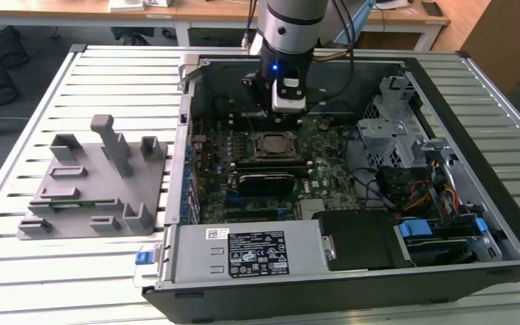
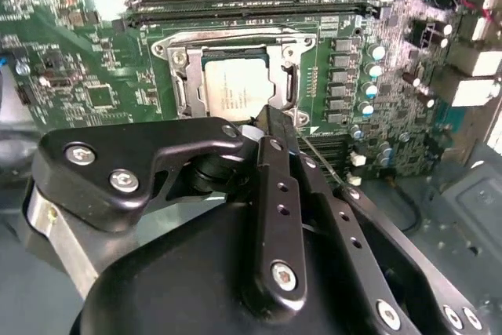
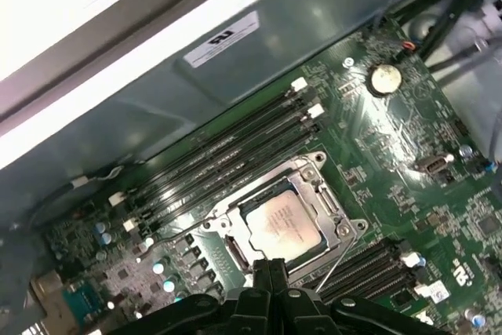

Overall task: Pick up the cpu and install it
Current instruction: 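Install the first cpu locking lever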

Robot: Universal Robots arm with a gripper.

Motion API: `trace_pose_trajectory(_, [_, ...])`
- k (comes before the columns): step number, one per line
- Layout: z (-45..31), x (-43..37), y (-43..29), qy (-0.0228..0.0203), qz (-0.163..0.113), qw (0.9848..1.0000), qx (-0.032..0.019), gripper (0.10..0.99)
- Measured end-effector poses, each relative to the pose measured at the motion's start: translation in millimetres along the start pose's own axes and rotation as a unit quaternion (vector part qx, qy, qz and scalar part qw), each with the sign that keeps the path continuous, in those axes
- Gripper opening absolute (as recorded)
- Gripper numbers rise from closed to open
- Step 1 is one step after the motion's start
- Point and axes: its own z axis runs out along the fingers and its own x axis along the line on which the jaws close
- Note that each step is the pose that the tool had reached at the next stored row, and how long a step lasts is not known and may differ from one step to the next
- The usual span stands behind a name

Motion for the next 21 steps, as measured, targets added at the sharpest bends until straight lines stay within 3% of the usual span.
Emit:
trace_pose_trajectory(2, [0.1,0.0,0.0,-0.0026,-0.007,1.0,-0.0067,0.106])
trace_pose_trajectory(5, [0.0,0.0,0.0,-0.0061,-0.013,0.9996,-0.023,0.106])
trace_pose_trajectory(8, [0.0,0.0,0.0,-0.0049,-0.024,0.9992,-0.0319,0.106])
trace_pose_trajectory(11, [0.2,0.0,0.1,-0.0034,-0.044,0.9985,-0.0341,0.106])
trace_pose_trajectory(15, [1.5,-0.1,0.0,-0.0022,-0.08,0.9963,-0.0319,0.106])
trace_pose_trajectory(21, [3.9,-0.3,0.0,-0.0015,-0.134,0.9906,-0.0287,0.106])
